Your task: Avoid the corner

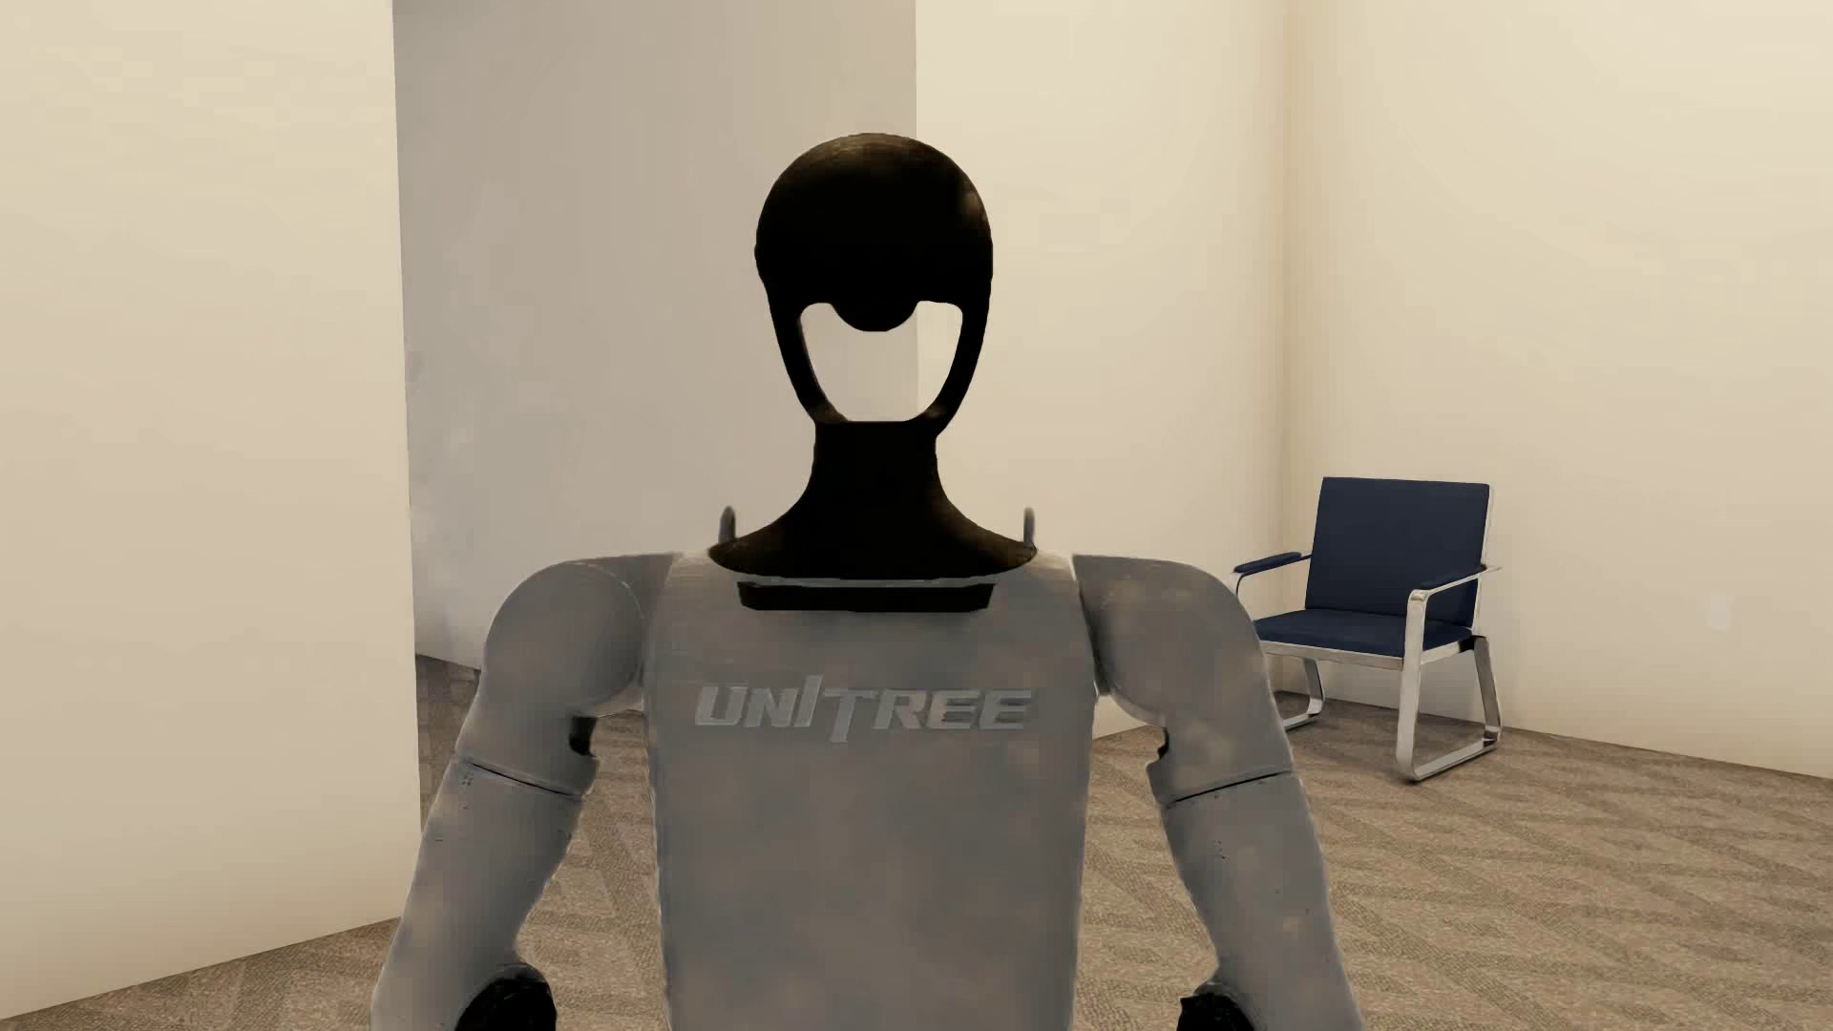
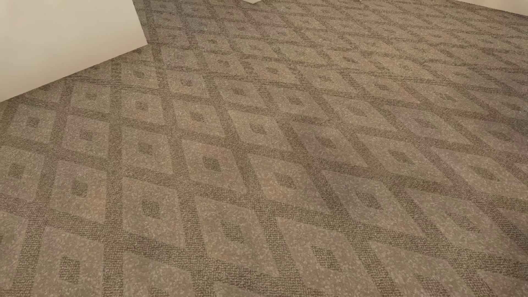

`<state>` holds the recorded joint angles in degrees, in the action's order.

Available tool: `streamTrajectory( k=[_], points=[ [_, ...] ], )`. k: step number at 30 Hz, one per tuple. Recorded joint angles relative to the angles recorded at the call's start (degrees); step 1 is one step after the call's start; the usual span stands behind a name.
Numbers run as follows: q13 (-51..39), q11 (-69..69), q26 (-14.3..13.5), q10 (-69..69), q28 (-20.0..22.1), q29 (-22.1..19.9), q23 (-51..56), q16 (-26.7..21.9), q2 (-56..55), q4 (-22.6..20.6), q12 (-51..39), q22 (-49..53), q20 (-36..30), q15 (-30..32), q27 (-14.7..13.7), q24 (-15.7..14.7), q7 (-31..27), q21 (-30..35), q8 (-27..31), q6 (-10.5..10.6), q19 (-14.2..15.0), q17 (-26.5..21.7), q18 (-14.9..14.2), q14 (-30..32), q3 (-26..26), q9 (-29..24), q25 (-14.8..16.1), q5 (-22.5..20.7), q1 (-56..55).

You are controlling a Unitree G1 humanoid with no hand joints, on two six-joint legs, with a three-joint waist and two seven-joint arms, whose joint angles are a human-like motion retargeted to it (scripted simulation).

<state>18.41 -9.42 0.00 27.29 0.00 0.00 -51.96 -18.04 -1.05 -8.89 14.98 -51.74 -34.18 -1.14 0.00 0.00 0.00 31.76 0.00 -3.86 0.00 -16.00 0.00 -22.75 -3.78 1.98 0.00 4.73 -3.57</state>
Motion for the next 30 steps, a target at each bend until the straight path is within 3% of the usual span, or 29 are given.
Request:
streamTrajectory(
  k=[1,2,5,9,15,18,19,20,23,27,29,30],
  points=[
    [-0.74,-19.98,0.00,-3.05,0.00,0.00,0.46,-0.03,-1.91,-0.95,-0.28,-1.68,0.34,-5.32,0.00,0.00,0.00,-1.81,0.00,0.03,0.00,-0.16,0.00,0.26,2.25,0.07,0.00,-0.22,0.88],
    [-1.73,-20.22,0.00,-1.82,0.00,0.00,0.92,-0.04,-1.66,-0.73,-0.38,-1.51,1.59,-6.59,0.00,0.00,0.00,-4.80,0.00,0.14,0.00,-0.95,0.00,1.31,2.09,-0.26,0.00,-0.18,1.21],
    [-5.17,-20.79,0.00,-2.75,0.00,0.00,3.39,-0.43,-2.12,-1.38,-3.16,-2.97,-1.42,-7.76,0.00,0.00,0.00,-4.10,0.00,0.19,0.00,-2.18,0.00,2.40,1.37,-0.26,0.00,0.14,1.37],
    [-7.50,-20.37,0.00,-3.18,0.00,0.00,4.10,-0.40,-1.27,-1.82,-4.68,0.05,0.25,-8.05,0.00,0.00,0.00,-5.75,0.00,-0.30,0.00,-0.95,0.00,6.02,2.12,-0.29,0.00,0.37,-0.02],
    [-6.46,-21.52,0.00,-2.18,0.00,0.00,4.26,0.65,-2.49,-2.71,-5.07,2.39,-1.39,-12.39,0.00,0.00,0.00,-5.28,0.00,-0.23,0.00,-1.41,0.00,9.50,1.73,-1.14,0.00,-0.12,-1.08],
    [-4.51,-35.71,0.00,-2.25,0.00,0.00,3.02,-0.57,-10.31,-3.77,-5.50,2.28,-3.75,-14.23,0.00,0.00,0.00,-5.52,0.00,-0.86,0.00,-1.75,0.00,6.88,0.48,-4.17,0.00,0.77,3.10],
    [-4.07,-40.92,0.00,-2.36,0.00,0.00,3.00,-2.25,-13.59,-3.51,-4.92,6.32,-3.14,-14.77,0.00,0.00,0.00,-4.90,0.00,-0.88,0.00,-1.62,0.00,5.82,-0.32,-5.23,0.00,0.30,4.47],
    [-3.07,-44.43,0.00,-2.70,0.00,0.00,2.72,-2.73,-16.58,-2.47,-5.62,6.12,-4.19,-14.96,0.00,0.00,0.00,-4.61,0.00,-0.21,0.00,-1.71,0.00,4.51,-2.74,-5.08,0.00,0.31,5.56],
    [-1.19,-39.51,0.00,-3.82,0.00,0.00,1.20,-1.75,-24.69,-0.57,-8.83,4.45,-2.16,-11.38,0.00,0.00,0.00,-4.06,0.00,1.91,0.00,-2.94,0.00,0.74,-7.72,-5.91,0.00,0.45,8.82],
    [-0.03,-30.21,0.00,-4.90,0.00,0.00,-4.42,-1.79,-31.33,-0.15,-11.63,4.40,-1.16,-5.37,0.00,0.00,0.00,-3.95,0.00,1.99,0.00,-2.94,0.00,-7.09,-9.33,-7.52,0.00,0.91,18.55],
    [0.05,-31.05,0.00,-5.86,0.00,0.00,-5.38,-1.64,-32.50,-0.07,-12.61,1.96,-2.90,-6.41,0.00,0.00,0.00,-4.64,0.00,2.01,0.00,-3.17,0.00,-6.13,-12.24,-7.47,0.00,2.66,22.50],
    [0.09,-33.00,0.00,-5.17,0.00,0.00,-5.87,-2.63,-33.39,1.34,-11.66,3.66,-5.40,-6.50,0.00,0.00,0.00,-4.12,0.00,2.58,0.00,-3.21,0.00,-4.67,-13.16,-6.93,0.00,1.20,23.49]
  ],
)
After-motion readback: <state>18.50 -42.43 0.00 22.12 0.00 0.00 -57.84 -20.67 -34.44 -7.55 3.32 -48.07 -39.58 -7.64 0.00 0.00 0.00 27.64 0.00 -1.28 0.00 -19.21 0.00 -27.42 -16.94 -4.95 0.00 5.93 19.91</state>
